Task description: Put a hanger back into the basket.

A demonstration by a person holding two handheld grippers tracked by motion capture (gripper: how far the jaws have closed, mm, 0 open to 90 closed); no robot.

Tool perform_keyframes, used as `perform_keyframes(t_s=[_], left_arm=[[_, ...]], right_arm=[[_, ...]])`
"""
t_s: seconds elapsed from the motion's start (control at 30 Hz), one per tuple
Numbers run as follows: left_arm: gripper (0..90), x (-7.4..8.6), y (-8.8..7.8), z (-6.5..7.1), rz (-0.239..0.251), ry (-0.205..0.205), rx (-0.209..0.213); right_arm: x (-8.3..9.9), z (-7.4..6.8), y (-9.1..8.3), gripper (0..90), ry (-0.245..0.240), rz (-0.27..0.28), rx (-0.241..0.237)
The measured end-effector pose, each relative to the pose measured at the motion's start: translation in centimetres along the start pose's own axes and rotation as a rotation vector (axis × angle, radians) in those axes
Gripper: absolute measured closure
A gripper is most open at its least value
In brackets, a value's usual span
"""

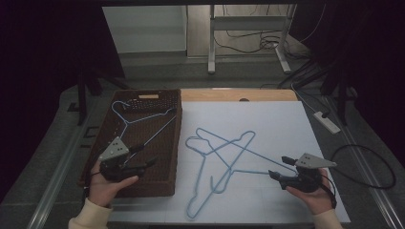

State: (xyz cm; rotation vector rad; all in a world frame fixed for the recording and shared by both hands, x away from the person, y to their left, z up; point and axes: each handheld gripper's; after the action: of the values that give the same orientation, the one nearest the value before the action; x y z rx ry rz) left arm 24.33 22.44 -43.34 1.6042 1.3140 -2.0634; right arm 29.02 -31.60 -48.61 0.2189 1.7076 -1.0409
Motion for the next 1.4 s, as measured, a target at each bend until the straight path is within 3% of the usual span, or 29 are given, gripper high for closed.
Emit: perform_keyframes(t_s=[0.3,0.53,0.83,1.4], left_arm=[[33.3,0.7,0.3,0.7,0.029,-0.002,-0.007],[33.3,1.3,-0.5,1.2,0.059,-0.01,-0.017],[33.3,1.2,-0.6,1.6,0.057,0.003,0.001],[33.2,1.6,-0.2,2.2,0.052,0.008,0.032]], right_arm=[[0.0,0.0,-0.1,24.3,0.001,0.004,0.003],[-0.4,-0.2,-0.4,24.5,-0.001,0.02,0.007],[-0.6,-0.2,0.1,24.6,0.015,-0.003,0.021],[-2.1,-1.4,1.7,26.4,0.047,-0.048,-0.019]])
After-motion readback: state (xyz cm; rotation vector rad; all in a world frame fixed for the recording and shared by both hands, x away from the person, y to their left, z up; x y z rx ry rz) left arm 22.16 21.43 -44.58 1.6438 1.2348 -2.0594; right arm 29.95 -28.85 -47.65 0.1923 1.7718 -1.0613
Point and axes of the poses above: each handheld gripper's, and its own axes: y roughly forward along the jaws, x roughly out of its underside, z roughly to its right, and after that the axes turned 4 degrees about y, right-handed
